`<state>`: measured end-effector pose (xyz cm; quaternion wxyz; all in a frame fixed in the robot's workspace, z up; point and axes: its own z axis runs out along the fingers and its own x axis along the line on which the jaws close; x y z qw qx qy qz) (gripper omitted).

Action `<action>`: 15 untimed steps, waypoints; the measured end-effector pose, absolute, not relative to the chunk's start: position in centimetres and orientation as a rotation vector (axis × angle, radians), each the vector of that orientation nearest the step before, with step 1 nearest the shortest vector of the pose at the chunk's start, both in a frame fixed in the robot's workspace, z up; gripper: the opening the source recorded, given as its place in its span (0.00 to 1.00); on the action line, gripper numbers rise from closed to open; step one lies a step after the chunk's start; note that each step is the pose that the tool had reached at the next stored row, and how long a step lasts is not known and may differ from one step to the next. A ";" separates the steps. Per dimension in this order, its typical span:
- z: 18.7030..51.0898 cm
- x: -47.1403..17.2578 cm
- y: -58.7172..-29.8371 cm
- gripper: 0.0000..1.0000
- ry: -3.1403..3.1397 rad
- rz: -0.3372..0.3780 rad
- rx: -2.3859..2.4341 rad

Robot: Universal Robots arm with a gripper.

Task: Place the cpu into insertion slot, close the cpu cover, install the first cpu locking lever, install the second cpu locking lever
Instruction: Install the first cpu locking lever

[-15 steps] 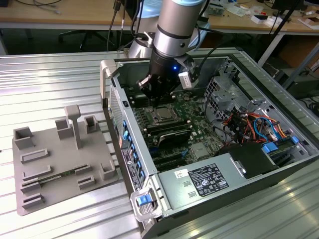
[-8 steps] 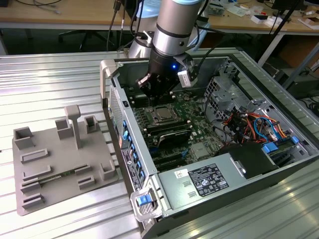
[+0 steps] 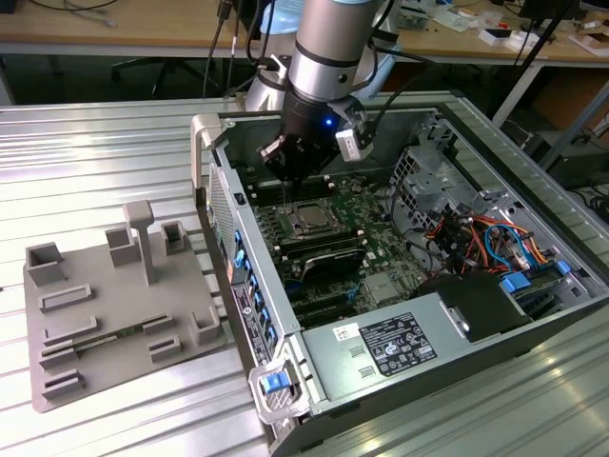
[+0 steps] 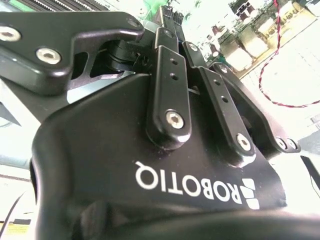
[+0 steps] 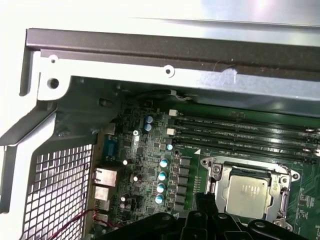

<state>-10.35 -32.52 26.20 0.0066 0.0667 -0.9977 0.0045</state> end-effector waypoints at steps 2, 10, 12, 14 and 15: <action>26.2 -10.3 -32.3 0.11 -3.121 0.014 0.209; 26.2 -11.1 -31.8 0.11 -3.122 0.014 0.209; 26.2 -11.2 -31.8 0.11 -3.122 0.014 0.209; 26.2 -11.3 -31.4 0.11 -3.122 0.014 0.209; 26.2 -11.4 -31.2 0.11 -3.122 0.014 0.209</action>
